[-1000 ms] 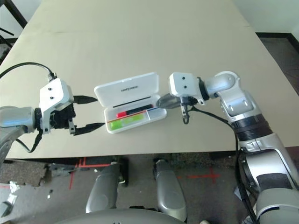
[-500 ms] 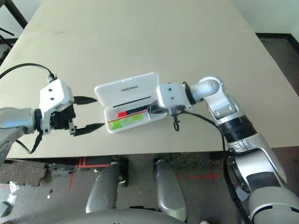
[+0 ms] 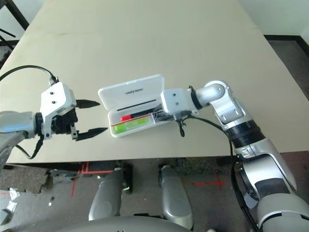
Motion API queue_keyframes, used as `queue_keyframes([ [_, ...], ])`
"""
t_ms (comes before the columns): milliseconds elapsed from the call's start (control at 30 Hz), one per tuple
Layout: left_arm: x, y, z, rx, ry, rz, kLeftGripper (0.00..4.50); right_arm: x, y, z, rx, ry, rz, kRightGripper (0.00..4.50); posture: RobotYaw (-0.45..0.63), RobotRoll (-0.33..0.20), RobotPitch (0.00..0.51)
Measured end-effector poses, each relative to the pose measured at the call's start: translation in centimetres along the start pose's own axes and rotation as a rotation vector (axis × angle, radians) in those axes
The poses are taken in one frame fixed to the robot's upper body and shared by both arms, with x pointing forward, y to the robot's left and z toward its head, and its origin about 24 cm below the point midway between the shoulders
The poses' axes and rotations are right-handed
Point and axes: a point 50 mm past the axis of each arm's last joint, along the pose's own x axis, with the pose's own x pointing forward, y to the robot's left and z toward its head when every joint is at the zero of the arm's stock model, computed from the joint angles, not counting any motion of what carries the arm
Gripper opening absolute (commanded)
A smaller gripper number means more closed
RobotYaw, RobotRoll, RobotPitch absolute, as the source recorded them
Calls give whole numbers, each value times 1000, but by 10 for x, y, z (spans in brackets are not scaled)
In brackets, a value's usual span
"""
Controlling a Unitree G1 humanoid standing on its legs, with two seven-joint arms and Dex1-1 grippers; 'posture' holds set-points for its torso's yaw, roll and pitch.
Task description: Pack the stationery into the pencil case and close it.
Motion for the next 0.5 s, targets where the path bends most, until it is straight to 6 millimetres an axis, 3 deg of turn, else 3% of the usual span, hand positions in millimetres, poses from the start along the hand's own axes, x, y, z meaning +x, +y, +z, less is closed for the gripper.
queue_keyframes([
  [67,0,1,0,1,4,3,4500,-3,-1,-1,58,-16,-12,4484,45,0,221],
  [233,-4,7,-6,-13,23,38,4500,-41,-4,-4,243,-31,-67,4484,42,0,222],
  [333,-9,16,-15,-26,63,95,3882,-70,-2,-11,333,17,-95,4500,29,0,220],
  [500,-14,33,-33,-46,122,187,1996,-100,2,-16,422,53,-154,4500,11,0,219],
])
